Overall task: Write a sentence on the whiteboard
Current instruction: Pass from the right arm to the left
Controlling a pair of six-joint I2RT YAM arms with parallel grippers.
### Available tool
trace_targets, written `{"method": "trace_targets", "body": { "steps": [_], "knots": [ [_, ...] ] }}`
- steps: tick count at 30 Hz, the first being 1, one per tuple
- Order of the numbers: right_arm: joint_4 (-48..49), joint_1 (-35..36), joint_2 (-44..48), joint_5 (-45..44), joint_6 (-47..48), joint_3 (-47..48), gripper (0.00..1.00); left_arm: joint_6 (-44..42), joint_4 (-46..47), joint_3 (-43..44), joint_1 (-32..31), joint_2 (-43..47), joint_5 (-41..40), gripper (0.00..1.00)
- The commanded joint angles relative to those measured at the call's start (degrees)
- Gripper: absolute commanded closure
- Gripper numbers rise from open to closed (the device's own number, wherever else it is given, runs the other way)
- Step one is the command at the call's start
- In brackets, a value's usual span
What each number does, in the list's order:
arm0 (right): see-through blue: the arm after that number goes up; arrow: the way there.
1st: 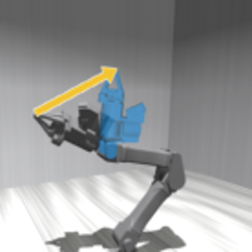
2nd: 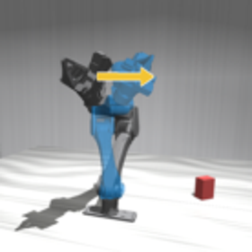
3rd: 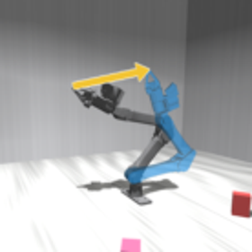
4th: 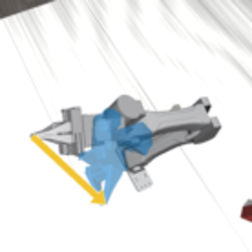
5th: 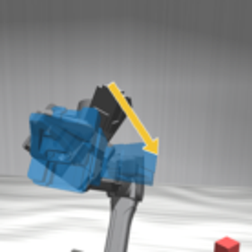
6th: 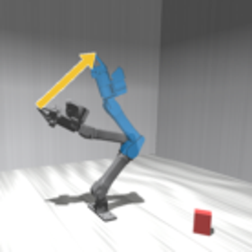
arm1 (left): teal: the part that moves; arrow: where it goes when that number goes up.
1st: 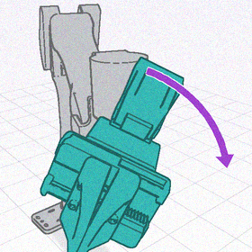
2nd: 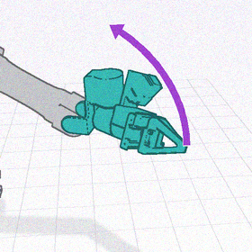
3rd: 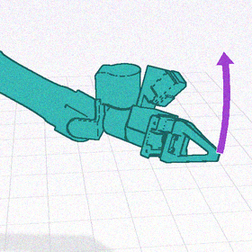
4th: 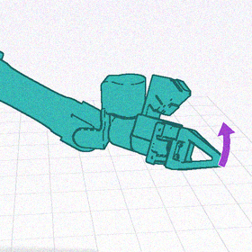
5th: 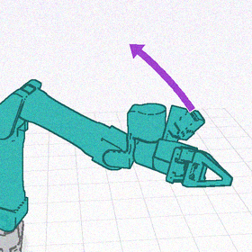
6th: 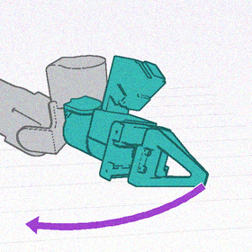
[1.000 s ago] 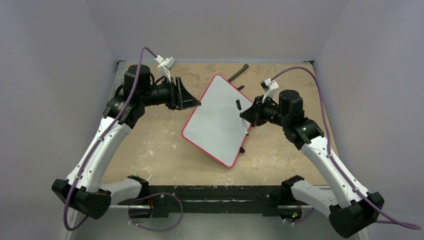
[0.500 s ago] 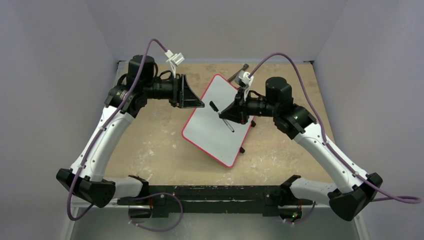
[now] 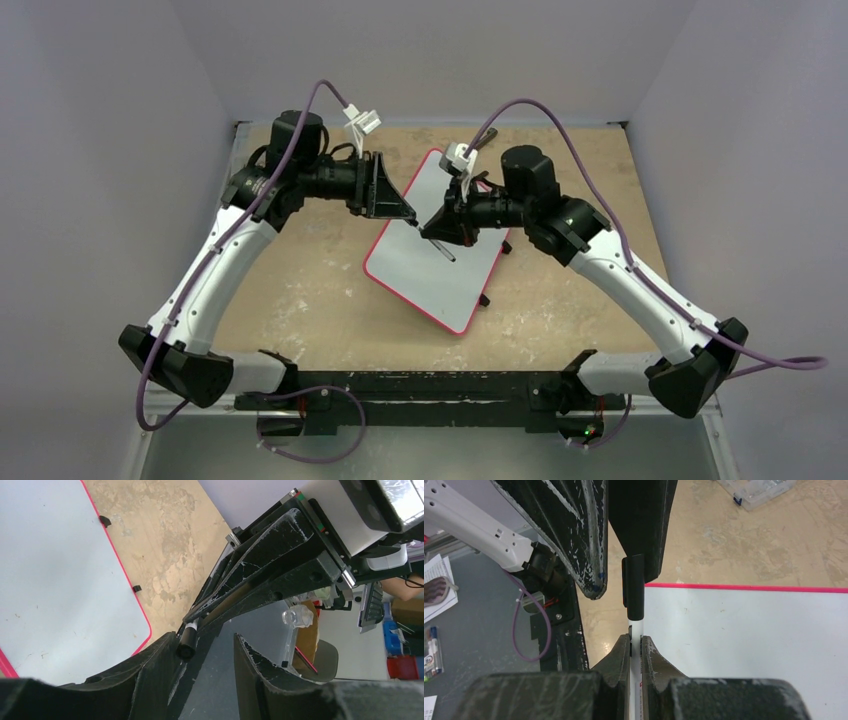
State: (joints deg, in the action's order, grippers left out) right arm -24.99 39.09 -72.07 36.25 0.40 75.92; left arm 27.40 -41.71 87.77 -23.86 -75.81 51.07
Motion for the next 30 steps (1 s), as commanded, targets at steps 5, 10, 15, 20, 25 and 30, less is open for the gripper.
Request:
{"method": "trace_targets", "body": {
  "steps": [5, 10, 15, 20, 25, 30],
  "knots": [
    [-1.93, 1.72, -0.86, -2.91, 3.38, 5.10, 1.00, -2.30, -1.06, 0.91, -0.58, -0.49, -1.51, 0.61],
    [-2.07, 2.13, -1.38, -3.82, 3.64, 5.07, 1.00, -2.53, -1.40, 0.99, -0.66, -0.72, -1.82, 0.70],
    [-1.99, 2.39, -1.56, -4.61, 3.86, 5.15, 1.00, -4.09, -3.38, 0.87, -0.66, -0.39, -1.93, 0.70],
    [-2.49, 2.87, -2.17, -4.97, 4.06, 5.55, 1.00, -4.70, -3.62, -0.07, -0.66, 0.09, -0.64, 0.68],
    [-2.52, 3.18, -2.43, -5.70, 4.21, 5.59, 1.00, -4.70, -3.52, -0.33, -0.78, -0.40, -0.62, 0.71],
    [-2.77, 3.44, -2.71, -5.95, 4.34, 5.73, 1.00, -5.14, -3.89, -0.40, -1.18, -0.59, -0.71, 0.73]
  ]
}}
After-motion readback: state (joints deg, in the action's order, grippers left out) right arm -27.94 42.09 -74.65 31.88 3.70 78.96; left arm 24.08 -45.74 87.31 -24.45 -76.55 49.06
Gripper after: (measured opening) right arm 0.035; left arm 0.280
